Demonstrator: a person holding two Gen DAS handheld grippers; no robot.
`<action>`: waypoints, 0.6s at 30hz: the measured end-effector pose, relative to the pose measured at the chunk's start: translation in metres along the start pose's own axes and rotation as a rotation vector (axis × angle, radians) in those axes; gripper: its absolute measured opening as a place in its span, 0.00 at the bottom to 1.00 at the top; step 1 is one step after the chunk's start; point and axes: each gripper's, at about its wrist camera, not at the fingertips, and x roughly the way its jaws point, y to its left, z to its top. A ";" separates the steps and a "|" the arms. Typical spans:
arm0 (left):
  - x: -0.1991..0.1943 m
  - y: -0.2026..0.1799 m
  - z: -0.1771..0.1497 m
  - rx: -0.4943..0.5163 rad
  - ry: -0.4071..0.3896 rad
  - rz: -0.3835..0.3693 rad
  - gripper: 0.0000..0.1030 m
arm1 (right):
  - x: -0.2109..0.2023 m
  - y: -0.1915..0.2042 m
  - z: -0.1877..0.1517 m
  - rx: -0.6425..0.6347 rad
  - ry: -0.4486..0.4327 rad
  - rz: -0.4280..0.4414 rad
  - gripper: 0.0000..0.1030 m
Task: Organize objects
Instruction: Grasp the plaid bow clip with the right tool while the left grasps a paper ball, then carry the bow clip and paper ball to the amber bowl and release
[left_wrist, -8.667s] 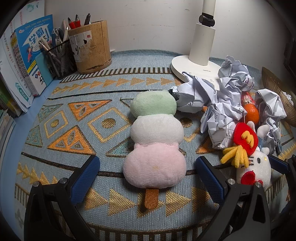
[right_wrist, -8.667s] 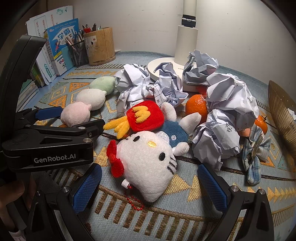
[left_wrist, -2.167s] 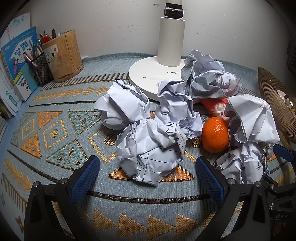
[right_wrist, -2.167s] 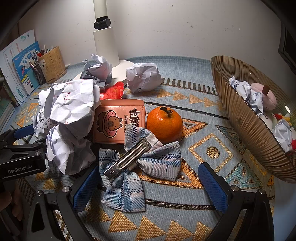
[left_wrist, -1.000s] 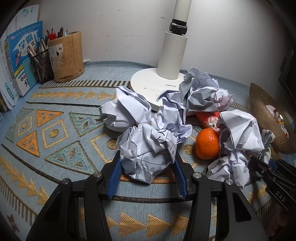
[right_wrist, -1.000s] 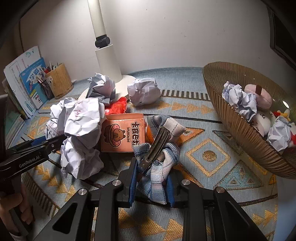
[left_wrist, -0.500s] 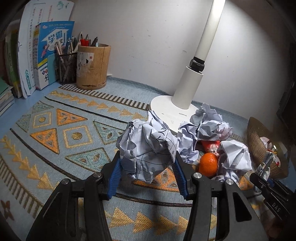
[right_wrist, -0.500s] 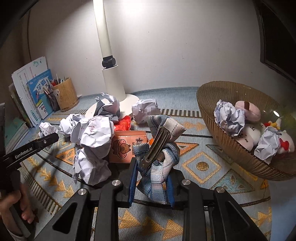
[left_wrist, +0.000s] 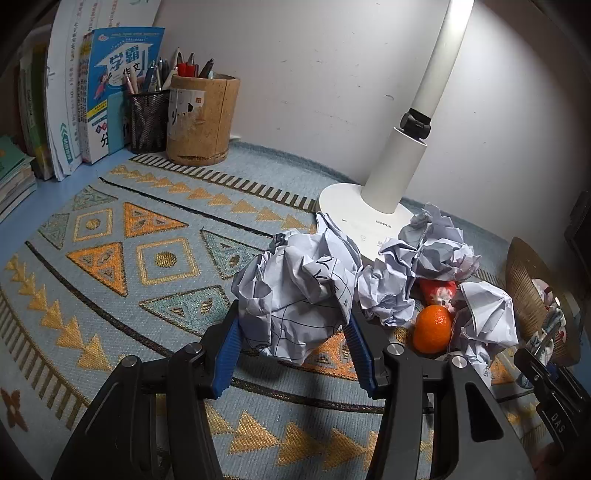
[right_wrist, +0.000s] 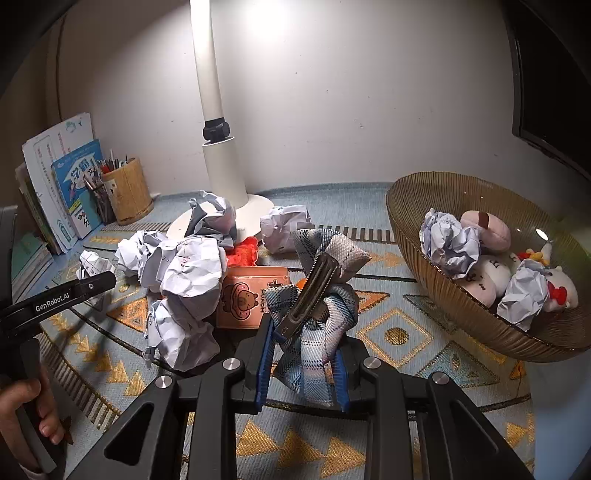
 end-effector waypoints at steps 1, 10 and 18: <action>0.000 0.000 0.000 -0.002 0.001 0.004 0.48 | 0.000 -0.001 0.000 0.007 -0.002 0.004 0.26; -0.013 0.005 -0.002 -0.031 -0.071 -0.062 0.48 | -0.014 -0.006 -0.002 0.031 -0.066 0.040 0.26; -0.041 -0.042 -0.001 0.123 -0.143 0.048 0.48 | -0.062 -0.037 -0.007 0.128 -0.272 0.209 0.26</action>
